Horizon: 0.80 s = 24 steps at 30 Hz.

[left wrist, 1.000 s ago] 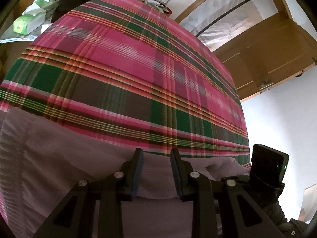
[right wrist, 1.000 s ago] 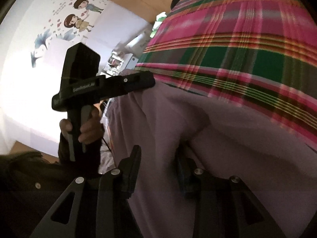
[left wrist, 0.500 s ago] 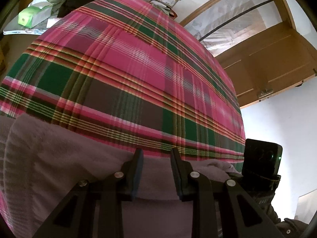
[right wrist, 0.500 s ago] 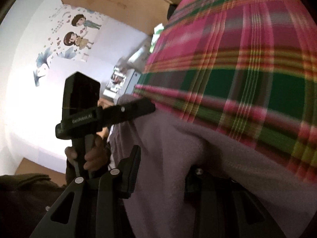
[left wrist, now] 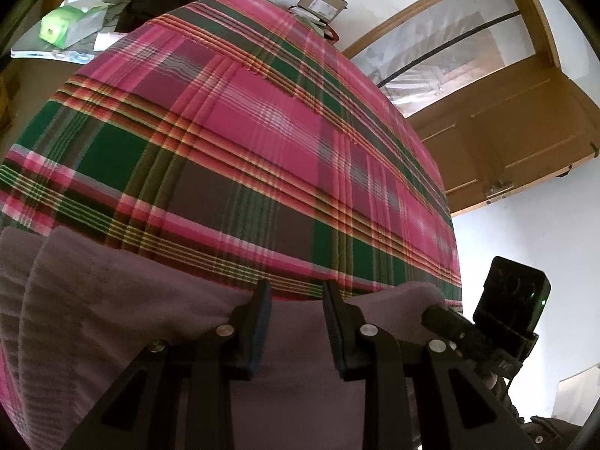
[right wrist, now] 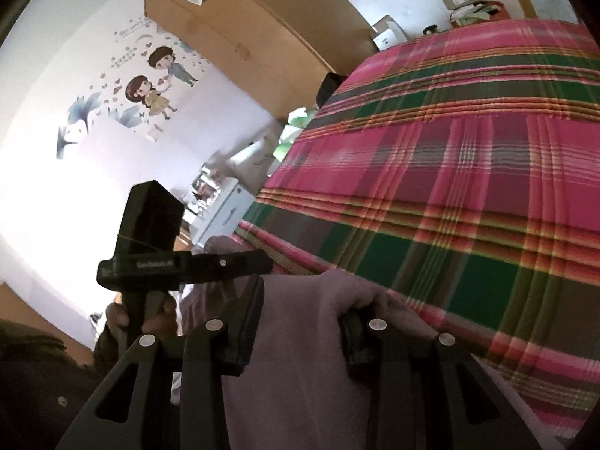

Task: Fold clothes
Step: 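Grasp the sweater edge with the right gripper beside the left gripper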

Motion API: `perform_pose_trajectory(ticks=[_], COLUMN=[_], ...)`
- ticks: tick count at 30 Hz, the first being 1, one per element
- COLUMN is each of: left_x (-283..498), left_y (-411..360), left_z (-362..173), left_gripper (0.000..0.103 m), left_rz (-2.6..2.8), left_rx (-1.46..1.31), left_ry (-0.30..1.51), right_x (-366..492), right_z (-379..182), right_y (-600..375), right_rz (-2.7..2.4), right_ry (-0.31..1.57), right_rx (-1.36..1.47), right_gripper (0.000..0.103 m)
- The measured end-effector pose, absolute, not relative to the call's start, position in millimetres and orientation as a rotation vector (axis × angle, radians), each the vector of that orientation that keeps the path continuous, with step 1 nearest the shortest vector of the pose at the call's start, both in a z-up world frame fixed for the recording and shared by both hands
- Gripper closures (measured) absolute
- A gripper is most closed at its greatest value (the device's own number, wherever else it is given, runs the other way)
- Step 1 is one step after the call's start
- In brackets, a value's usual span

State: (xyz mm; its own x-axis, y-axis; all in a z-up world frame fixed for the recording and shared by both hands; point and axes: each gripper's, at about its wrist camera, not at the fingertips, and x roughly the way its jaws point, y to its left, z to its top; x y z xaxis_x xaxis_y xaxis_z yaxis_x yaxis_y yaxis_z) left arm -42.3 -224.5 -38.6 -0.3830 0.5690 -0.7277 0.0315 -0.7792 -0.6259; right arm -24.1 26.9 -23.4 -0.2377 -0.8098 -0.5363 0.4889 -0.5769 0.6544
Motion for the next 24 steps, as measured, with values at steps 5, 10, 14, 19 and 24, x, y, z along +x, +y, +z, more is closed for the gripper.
perform_pose_trajectory(ticks=[5, 10, 14, 19, 24], left_x=[-43.6, -44.8, -46.4, -49.1, -50.8], left_y=[-225.3, -228.6, -231.4, -234.2, -234.2], left_z=[-39.5, -40.6, -42.6, -44.6, -46.7], left_gripper=[0.074, 0.074, 0.074, 0.074, 0.074], left_rz=[2.225, 2.234, 2.237, 2.235, 2.236], left_rx=[-1.503, -1.501, -1.500, -1.494, -1.484], left_ry=[-0.801, -0.800, -0.803, -0.809, -0.815], right_x=[-29.2, -41.8, -58.9, -70.1, -74.5], right_z=[-20.6, -25.5, -36.3, -49.7, -54.8], right_y=[27.5, 36.8, 43.3, 50.4, 55.1], right_rz=[-1.891, -1.830, -1.726, -1.649, -1.680], right_ry=[-0.434, -0.499, -0.621, -0.737, -0.712], right_rx=[1.147, 1.222, 1.307, 1.378, 1.458], right_gripper=[0.066, 0.066, 0.066, 0.066, 0.066])
